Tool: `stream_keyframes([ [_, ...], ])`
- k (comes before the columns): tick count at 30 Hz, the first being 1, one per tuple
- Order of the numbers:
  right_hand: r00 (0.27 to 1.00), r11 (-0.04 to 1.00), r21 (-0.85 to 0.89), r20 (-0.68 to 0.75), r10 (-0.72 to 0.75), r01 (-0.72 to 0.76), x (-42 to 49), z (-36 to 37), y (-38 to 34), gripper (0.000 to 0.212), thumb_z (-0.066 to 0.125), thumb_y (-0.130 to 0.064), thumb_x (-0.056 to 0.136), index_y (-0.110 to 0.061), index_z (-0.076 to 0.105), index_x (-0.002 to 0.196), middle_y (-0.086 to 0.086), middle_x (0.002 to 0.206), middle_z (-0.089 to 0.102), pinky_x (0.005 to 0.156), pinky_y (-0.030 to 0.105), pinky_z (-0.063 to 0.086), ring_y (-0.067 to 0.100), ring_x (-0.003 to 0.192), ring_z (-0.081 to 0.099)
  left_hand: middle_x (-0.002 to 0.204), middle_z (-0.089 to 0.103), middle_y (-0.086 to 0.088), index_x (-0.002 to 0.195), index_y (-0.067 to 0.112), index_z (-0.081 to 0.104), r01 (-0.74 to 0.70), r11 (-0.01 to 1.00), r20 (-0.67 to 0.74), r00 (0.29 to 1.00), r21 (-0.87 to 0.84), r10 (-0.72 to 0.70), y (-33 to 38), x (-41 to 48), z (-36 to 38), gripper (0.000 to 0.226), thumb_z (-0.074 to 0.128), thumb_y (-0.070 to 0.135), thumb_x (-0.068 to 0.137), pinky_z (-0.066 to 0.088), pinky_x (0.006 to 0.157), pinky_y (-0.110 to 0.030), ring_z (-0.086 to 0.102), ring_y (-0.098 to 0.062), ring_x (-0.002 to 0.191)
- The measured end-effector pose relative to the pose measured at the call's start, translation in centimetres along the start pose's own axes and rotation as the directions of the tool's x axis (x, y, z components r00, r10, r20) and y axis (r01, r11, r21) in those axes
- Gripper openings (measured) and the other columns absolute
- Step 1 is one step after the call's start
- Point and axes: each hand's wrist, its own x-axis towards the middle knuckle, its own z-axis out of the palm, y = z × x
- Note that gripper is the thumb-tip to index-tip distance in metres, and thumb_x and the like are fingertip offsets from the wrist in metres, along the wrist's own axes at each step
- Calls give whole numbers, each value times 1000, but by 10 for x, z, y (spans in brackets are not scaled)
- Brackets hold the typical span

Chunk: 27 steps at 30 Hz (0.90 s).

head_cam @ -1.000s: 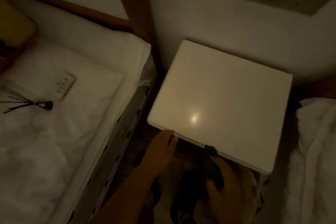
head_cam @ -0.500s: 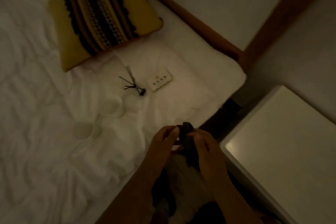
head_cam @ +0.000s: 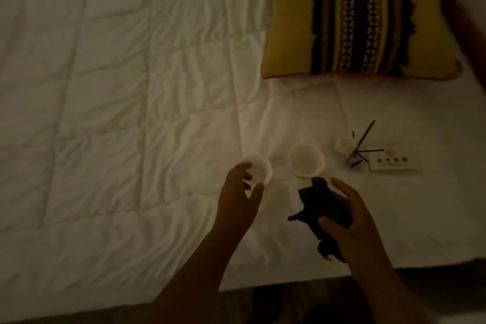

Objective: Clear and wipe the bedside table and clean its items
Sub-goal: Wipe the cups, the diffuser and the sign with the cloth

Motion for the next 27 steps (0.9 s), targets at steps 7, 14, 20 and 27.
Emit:
stream_keyframes([
  [7,975,938,265,87,207,-223,13,33,6,52,60,9,82,-34,67,111,6,114,70,84,46,58,29,101,68,161,4,-3,153,26,-5,-57,985,190,981,164,26,-45,29,24,122,84,35,70,27,115,-41,13,-23,148],
  [14,953,883,384,239,186,-268,27,35,23,46,52,5,89,-31,61,116,5,111,72,80,56,57,36,98,70,155,20,-3,153,20,6,13,997,165,986,79,-26,-54,66,51,116,85,35,69,25,104,-26,32,-19,138],
  [20,989,990,139,144,12,-33,39,41,3,44,59,6,85,-36,65,97,2,88,73,70,40,60,26,79,71,139,48,3,143,22,39,229,964,87,972,-132,-219,-33,65,30,99,85,52,60,42,98,-29,50,-15,122],
  [27,923,927,-146,-127,-363,345,44,70,-38,38,68,-25,82,-28,56,118,-6,117,56,86,24,55,4,105,57,121,55,13,144,39,32,319,669,187,946,-671,-263,-1,24,-12,109,86,55,51,58,88,-39,63,-18,111],
])
